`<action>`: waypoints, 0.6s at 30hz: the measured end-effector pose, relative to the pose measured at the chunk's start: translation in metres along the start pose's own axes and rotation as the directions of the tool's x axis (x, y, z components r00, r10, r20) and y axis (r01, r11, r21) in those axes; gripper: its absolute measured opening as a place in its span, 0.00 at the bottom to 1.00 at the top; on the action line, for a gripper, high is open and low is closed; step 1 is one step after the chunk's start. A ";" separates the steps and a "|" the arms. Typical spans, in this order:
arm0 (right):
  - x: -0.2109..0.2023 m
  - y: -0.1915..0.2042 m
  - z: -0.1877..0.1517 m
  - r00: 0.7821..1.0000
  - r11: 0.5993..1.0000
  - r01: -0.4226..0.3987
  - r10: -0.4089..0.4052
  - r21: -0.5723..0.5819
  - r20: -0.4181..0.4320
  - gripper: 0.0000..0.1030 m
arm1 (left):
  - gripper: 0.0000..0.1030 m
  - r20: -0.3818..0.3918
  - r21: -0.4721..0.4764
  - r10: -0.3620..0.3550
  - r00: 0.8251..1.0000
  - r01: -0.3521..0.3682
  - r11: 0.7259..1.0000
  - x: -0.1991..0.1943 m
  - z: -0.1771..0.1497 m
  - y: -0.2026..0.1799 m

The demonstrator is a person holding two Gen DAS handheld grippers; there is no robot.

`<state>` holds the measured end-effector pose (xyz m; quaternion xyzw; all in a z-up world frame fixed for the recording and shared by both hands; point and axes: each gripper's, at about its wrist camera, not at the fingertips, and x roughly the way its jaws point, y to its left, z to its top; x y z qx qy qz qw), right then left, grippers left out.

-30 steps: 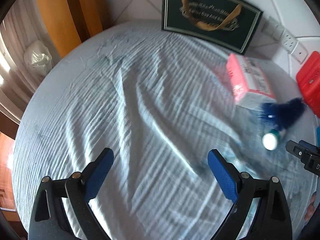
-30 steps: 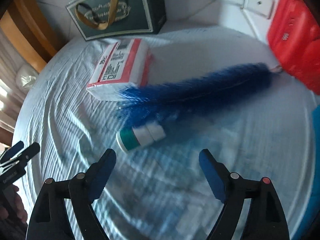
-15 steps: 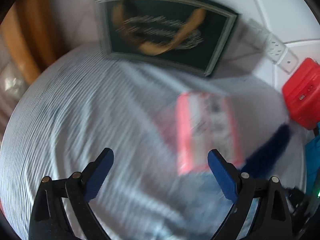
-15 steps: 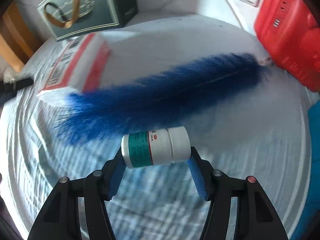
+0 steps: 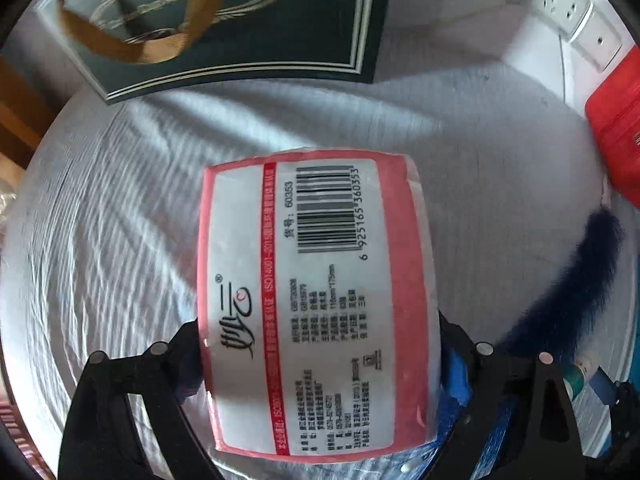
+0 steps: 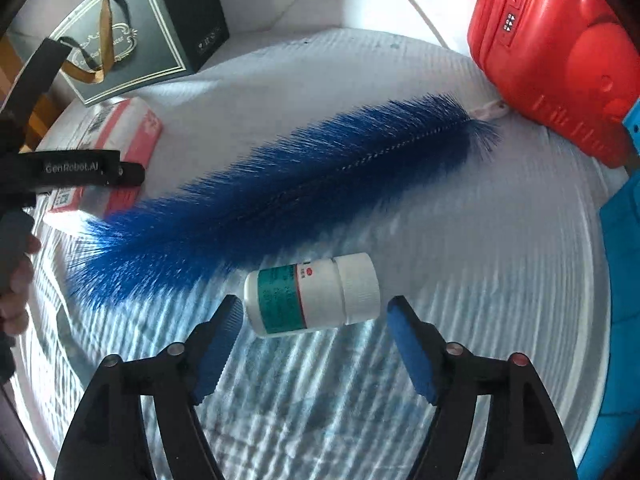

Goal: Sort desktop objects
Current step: 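Grasp another pink tissue pack with the left gripper while the right grasps a white pill bottle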

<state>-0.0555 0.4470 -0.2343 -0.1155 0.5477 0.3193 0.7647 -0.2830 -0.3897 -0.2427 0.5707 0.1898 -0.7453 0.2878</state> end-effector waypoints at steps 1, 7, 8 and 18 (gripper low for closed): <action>-0.001 0.002 0.002 1.000 1.000 0.014 -0.014 -0.014 -0.003 0.73 | 0.89 0.003 -0.005 0.006 1.000 -0.006 1.000 -0.002 -0.005 0.003; 0.014 0.013 0.012 1.000 1.000 0.017 -0.018 -0.014 -0.007 0.66 | 0.88 0.034 -0.040 0.028 0.999 -0.027 0.999 -0.017 -0.040 0.031; 0.013 0.014 0.012 0.999 0.999 0.034 -0.033 -0.028 0.002 0.59 | 0.88 0.040 -0.047 0.034 0.999 -0.032 0.998 -0.019 -0.046 0.036; -0.024 0.014 -0.001 0.997 0.998 0.002 0.002 -0.061 0.078 0.59 | 0.88 0.134 -0.125 0.091 0.987 -0.075 0.989 -0.068 -0.112 0.083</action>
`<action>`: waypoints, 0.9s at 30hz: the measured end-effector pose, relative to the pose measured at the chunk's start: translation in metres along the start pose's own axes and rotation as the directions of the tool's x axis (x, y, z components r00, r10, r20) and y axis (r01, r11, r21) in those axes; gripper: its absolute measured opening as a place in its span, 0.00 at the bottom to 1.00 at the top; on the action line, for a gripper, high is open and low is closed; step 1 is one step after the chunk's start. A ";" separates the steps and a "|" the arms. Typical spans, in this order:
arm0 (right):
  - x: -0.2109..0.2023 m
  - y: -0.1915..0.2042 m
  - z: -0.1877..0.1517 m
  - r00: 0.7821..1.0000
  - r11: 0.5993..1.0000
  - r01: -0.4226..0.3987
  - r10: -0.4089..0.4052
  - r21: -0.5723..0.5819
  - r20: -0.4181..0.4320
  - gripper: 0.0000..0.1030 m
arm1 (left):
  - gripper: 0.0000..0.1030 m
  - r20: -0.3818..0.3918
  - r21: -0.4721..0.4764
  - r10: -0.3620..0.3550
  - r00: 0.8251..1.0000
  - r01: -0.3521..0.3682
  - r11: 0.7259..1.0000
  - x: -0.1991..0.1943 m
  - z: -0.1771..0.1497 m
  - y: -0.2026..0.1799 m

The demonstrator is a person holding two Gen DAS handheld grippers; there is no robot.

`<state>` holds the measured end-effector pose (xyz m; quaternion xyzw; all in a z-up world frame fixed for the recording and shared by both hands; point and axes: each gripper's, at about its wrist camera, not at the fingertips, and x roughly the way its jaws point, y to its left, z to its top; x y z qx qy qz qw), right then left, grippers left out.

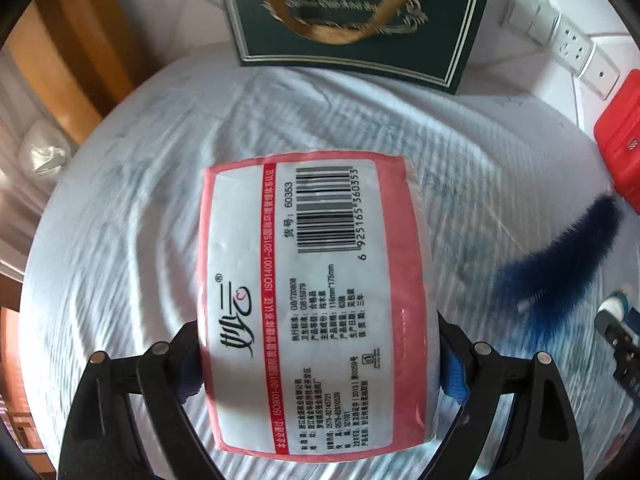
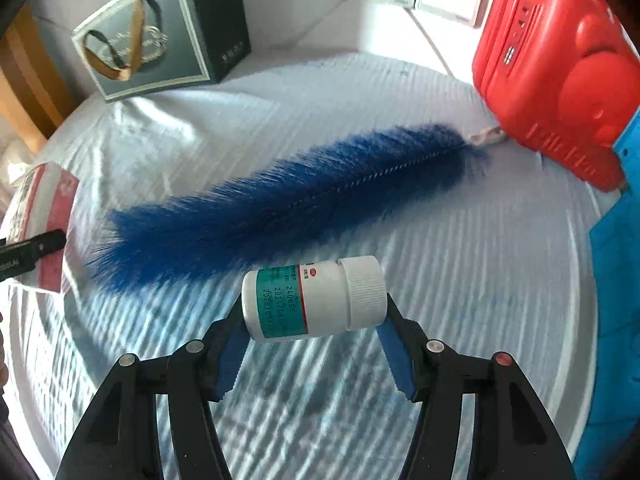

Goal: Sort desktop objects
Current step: 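Grasp another pink tissue pack with the left gripper while the right grasps a white pill bottle, then carry the tissue pack and pill bottle with both grippers over the blue bin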

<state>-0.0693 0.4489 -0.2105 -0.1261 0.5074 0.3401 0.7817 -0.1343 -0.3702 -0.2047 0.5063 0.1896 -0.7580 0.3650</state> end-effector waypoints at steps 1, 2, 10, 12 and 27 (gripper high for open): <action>-0.008 0.003 -0.002 1.000 1.000 -0.002 0.003 -0.002 0.010 0.59 | 0.88 0.018 -0.001 -0.011 1.000 0.011 1.000 -0.012 -0.008 0.003; -0.015 0.005 -0.004 1.000 1.000 -0.002 0.002 -0.005 0.020 0.59 | 0.88 0.026 -0.001 -0.017 1.000 0.017 1.000 -0.015 -0.003 0.002; -0.097 0.024 -0.011 0.986 0.999 0.020 -0.011 -0.049 0.168 0.59 | 0.88 0.131 0.028 -0.094 0.987 0.092 0.995 -0.098 -0.039 -0.015; -0.128 0.027 -0.021 0.977 0.998 0.019 -0.006 -0.059 0.214 0.59 | 0.88 0.166 0.042 -0.120 0.979 0.115 0.992 -0.129 -0.050 -0.022; -0.354 0.014 -0.124 0.844 0.991 0.132 -0.119 0.014 0.523 0.59 | 0.88 0.413 0.245 -0.299 0.861 0.211 0.946 -0.312 -0.133 -0.089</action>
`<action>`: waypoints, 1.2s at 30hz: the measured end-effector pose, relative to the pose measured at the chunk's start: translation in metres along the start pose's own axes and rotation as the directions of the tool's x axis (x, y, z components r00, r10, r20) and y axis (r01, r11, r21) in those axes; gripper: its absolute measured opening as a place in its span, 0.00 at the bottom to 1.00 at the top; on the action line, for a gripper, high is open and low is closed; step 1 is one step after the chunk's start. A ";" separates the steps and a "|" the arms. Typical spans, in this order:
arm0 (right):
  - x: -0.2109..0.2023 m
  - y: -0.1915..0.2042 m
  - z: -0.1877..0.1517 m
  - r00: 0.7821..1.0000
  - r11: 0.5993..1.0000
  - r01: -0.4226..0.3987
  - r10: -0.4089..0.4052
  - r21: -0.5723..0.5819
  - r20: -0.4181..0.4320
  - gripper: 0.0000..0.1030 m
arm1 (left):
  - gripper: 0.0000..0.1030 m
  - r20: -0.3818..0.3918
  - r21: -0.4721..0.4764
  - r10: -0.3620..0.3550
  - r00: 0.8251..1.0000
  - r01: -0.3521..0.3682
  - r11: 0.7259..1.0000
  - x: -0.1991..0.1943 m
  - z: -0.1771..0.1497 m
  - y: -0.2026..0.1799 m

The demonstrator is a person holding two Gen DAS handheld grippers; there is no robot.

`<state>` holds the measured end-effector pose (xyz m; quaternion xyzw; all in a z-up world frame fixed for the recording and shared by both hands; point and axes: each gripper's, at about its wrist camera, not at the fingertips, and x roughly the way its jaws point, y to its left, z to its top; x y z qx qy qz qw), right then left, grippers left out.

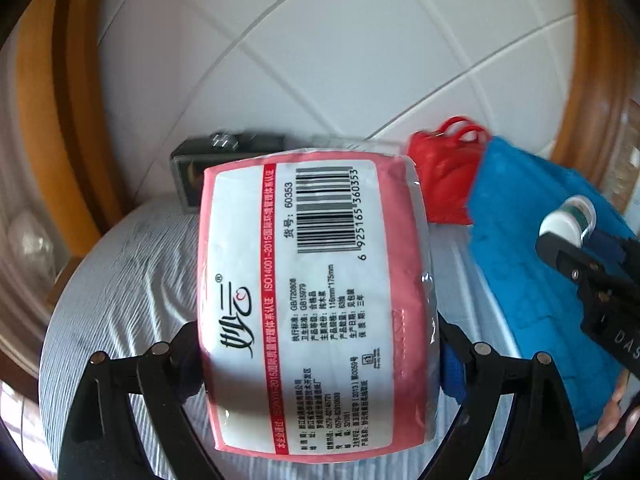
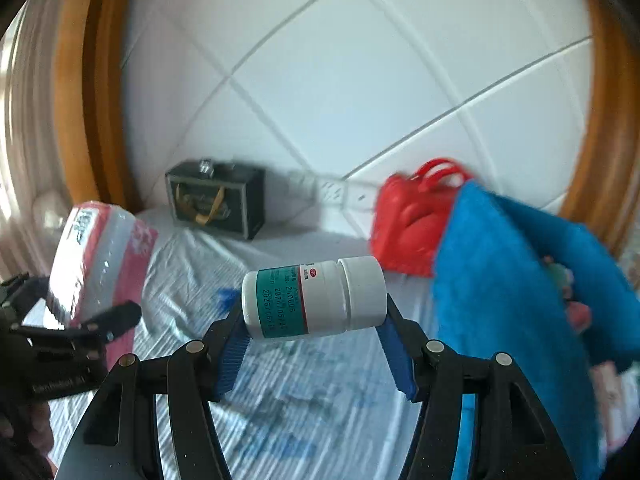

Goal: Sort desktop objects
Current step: 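Carry the tissue pack and pill bottle with both grippers over the blue bin, then open both grippers to drop the tissue pack and pill bottle into the bin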

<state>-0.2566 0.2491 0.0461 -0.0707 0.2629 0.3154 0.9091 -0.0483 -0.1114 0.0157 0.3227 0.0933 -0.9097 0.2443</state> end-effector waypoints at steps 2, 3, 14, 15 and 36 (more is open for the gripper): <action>-0.025 -0.014 -0.001 0.999 0.999 0.025 -0.026 0.020 0.036 0.59 | 0.88 0.028 0.037 -0.017 0.999 0.016 0.999 -0.015 -0.001 -0.022; -0.035 -0.021 -0.002 0.998 0.999 0.036 -0.038 0.029 0.051 0.59 | 0.88 0.039 0.050 -0.028 0.999 0.026 0.998 -0.022 -0.001 -0.033; -0.127 -0.140 -0.028 0.973 0.973 0.183 -0.199 0.143 0.112 0.59 | 0.88 0.118 0.215 -0.204 0.972 0.175 0.961 -0.073 0.009 -0.189; -0.137 -0.160 -0.034 0.968 0.966 0.207 -0.226 0.158 0.112 0.59 | 0.88 0.122 0.230 -0.225 0.967 0.193 0.954 -0.077 0.011 -0.210; -0.141 -0.382 -0.111 0.942 0.924 0.336 -0.335 0.183 -0.035 0.59 | 0.88 0.005 0.365 -0.291 0.957 0.269 0.891 -0.059 -0.002 -0.466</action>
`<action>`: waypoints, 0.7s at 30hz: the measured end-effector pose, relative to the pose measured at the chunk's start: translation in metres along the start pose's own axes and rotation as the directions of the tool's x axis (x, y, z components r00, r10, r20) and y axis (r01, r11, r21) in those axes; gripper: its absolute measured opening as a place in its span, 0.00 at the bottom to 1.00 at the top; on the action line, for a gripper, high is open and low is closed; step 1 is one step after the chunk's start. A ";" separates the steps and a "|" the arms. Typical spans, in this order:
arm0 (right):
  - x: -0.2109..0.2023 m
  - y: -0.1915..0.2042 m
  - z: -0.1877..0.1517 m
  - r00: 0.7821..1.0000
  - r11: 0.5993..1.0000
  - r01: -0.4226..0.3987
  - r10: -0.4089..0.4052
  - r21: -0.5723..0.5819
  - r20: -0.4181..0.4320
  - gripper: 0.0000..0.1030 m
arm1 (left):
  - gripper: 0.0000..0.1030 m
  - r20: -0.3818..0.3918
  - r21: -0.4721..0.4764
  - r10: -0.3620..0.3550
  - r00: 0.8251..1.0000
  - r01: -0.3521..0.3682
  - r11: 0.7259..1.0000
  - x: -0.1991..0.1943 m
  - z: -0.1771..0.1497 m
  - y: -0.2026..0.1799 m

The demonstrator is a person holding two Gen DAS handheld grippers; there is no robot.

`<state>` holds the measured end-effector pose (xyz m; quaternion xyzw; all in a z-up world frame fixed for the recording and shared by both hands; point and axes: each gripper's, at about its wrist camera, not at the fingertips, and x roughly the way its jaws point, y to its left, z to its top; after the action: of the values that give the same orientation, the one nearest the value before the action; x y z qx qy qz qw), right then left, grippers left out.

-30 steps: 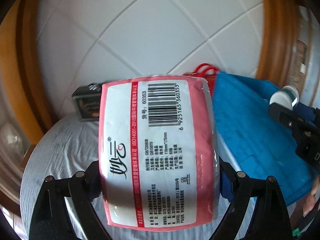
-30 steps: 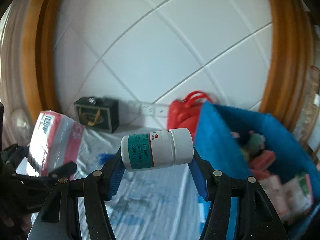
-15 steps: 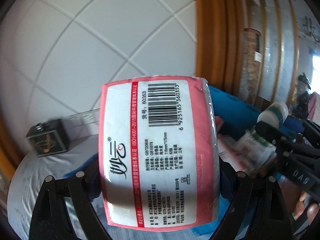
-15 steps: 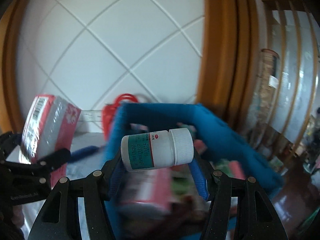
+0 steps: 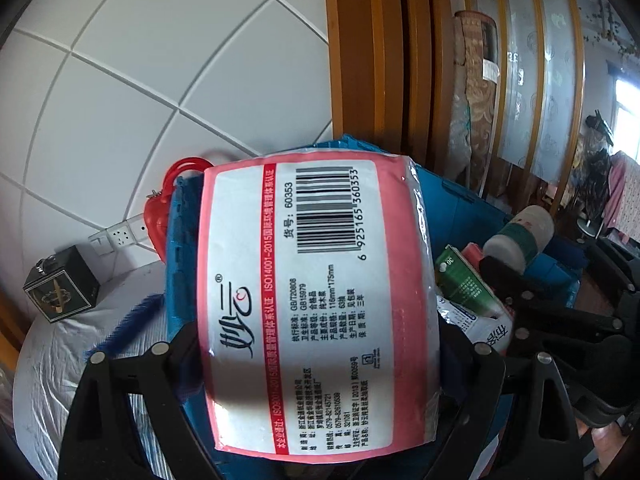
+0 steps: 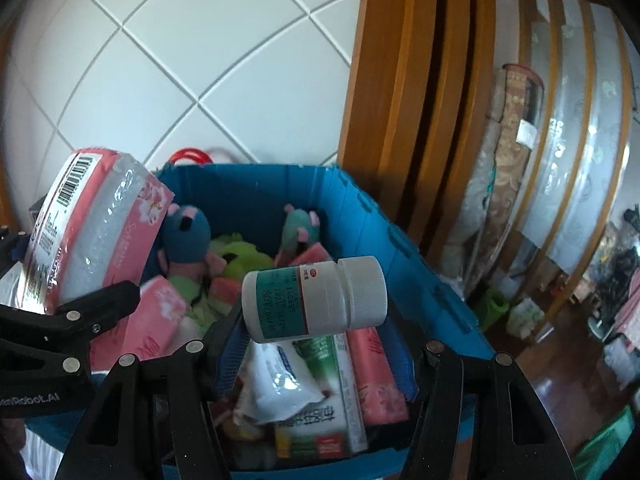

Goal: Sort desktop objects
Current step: 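Open both grippers to drop the tissue pack and pill bottle into the bin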

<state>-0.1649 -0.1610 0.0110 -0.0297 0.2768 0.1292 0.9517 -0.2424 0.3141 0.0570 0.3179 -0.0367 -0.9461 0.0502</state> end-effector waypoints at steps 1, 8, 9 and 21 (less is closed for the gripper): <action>0.005 -0.002 -0.002 1.000 1.000 -0.002 0.002 -0.003 -0.008 0.59 | 0.88 -0.003 0.001 0.002 1.000 -0.002 1.000 0.002 0.000 -0.003; 0.027 -0.013 -0.012 0.999 1.000 -0.014 0.013 -0.022 -0.045 0.59 | 0.89 -0.014 -0.032 0.045 0.999 -0.045 0.998 0.007 -0.002 -0.007; 0.028 -0.012 -0.012 0.999 0.999 -0.014 0.013 -0.030 -0.043 0.59 | 0.89 -0.014 -0.042 0.046 0.999 -0.047 0.998 0.008 -0.003 -0.005; 0.027 -0.008 -0.011 1.000 0.998 -0.013 0.012 -0.054 -0.028 0.89 | 0.95 0.034 -0.071 0.077 0.996 -0.075 0.995 -0.012 -0.009 0.007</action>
<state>-0.1467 -0.1645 -0.0125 -0.0556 0.2864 0.1423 0.9459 -0.2267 0.3085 0.0579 0.2967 -0.0166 -0.9499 0.0965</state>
